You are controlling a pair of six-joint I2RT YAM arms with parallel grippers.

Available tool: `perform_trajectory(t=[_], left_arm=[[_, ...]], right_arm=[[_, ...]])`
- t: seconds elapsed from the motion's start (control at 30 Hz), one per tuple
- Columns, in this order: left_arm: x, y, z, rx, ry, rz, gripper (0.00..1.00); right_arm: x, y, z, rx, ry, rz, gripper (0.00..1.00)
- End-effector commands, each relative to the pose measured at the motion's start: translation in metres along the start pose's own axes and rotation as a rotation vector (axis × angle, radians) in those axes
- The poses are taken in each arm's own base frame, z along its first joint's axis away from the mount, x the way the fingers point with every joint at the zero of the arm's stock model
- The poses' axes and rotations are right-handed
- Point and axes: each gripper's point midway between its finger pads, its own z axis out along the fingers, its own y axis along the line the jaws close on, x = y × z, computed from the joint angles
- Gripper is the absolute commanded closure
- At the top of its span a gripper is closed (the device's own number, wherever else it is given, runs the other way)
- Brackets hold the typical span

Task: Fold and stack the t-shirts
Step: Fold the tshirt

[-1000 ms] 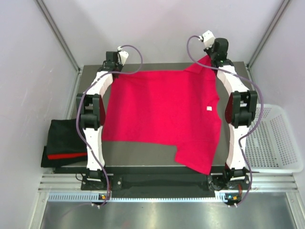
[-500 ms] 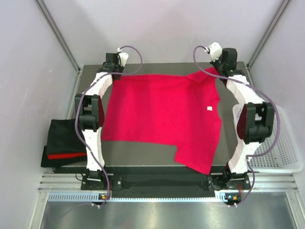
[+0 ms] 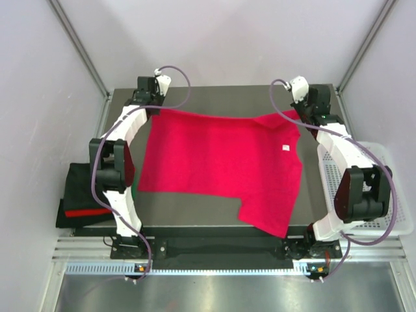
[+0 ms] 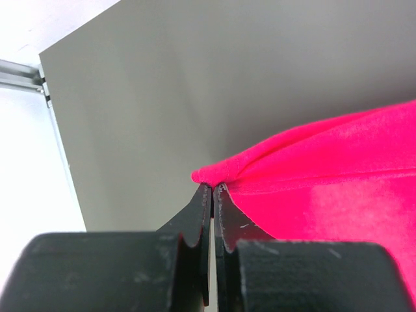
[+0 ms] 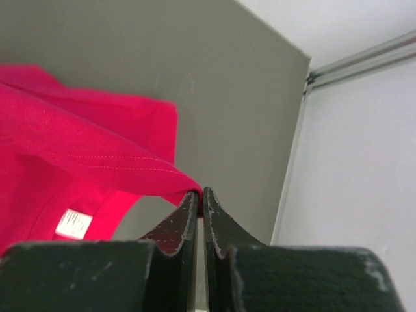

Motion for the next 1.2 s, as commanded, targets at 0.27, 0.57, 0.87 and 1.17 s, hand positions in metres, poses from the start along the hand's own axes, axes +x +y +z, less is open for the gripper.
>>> perform_trajectory(t=[0.27,0.57,0.87,1.17], left_arm=[[-0.016,0.010,-0.027,-0.035,-0.075,-0.005,1.00],[0.003,0.004,-0.030,-0.031,-0.049,-0.010,1.00],[0.046,-0.005,-0.036,-0.038,0.000,-0.028,1.00],[0.091,-0.015,-0.037,-0.036,0.078,-0.063,1.00]], right_arm=[[-0.003,0.005,-0.031,-0.014,-0.040,0.068,1.00],[0.009,0.030,-0.054,-0.094,-0.039,0.124,1.00],[0.039,0.058,-0.061,-0.141,-0.005,0.145,1.00],[0.044,0.080,-0.069,-0.223,-0.015,0.168,1.00]])
